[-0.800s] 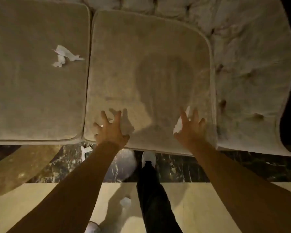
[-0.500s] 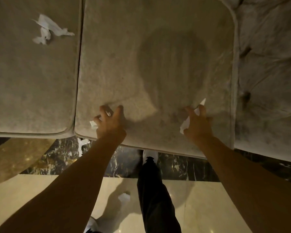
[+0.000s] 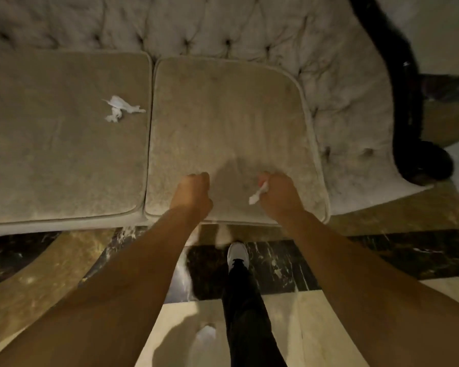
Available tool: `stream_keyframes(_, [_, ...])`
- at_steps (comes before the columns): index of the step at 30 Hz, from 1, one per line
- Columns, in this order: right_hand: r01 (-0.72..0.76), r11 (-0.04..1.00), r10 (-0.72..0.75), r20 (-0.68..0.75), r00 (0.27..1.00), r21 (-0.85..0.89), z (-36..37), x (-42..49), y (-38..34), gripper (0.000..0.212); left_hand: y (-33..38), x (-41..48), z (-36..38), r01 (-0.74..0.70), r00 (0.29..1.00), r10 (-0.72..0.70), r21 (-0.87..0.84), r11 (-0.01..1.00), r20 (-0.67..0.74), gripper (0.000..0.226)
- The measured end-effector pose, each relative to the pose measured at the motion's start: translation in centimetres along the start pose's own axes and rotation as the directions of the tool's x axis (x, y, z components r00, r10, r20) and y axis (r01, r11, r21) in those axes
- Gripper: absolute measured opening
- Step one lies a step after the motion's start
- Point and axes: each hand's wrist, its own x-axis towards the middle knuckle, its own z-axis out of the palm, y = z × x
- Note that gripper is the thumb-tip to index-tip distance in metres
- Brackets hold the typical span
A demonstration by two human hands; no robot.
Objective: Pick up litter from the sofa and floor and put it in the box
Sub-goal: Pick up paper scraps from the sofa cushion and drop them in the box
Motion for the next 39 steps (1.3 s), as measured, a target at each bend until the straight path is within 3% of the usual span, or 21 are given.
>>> stream_keyframes(7, [-0.004,1.0,0.004,-0.231,0.973,0.001,-8.1,-23.9,-7.7,0.029,5.0,-20.7,-9.9,-0.256,0.965,0.26,0.087,0.963,-0.038,0.025])
stream_keyframes(12, [-0.007,1.0,0.008,-0.265,0.964,0.002,-11.6,-37.9,-9.0,0.02,7.6,-34.7,-10.4,-0.41,0.912,0.4,0.176,0.895,0.087,0.021])
stream_keyframes(17, [-0.042,0.999,0.047,-0.336,0.941,0.022,-15.5,-45.8,-5.8,0.022,11.9,-42.6,-8.5,-0.544,0.839,0.511,0.24,0.804,0.189,0.021])
stream_keyframes(22, [-0.089,0.992,0.12,-0.397,0.91,0.094,-18.2,-51.7,2.9,0.022,19.1,-46.5,-2.2,-0.572,0.815,0.524,0.201,0.795,0.246,0.02])
stream_keyframes(28, [-0.255,0.964,0.263,-0.396,0.88,0.073,-20.8,-58.6,18.6,0.03,30.2,-49.1,8.2,-0.666,0.744,0.571,0.323,0.672,0.346,0.01])
stream_keyframes(33, [-0.338,0.936,0.35,-0.373,0.859,0.099,-24.3,-63.3,31.1,0.012,38.7,-49.8,16.5,-0.701,0.707,0.564,0.322,0.636,0.427,0.011])
stream_keyframes(36, [-0.383,0.921,0.387,-0.313,0.867,0.077,-26.8,-63.6,38.3,0.01,44.3,-49.6,21.6,-0.777,0.628,0.591,0.36,0.517,0.507,0.012])
stream_keyframes(39, [-0.438,0.899,0.431,-0.214,0.877,0.015,-28.8,-61.5,44.5,0.009,49.7,-48.1,25.3,-0.809,0.585,0.591,0.349,0.472,0.556,0.011])
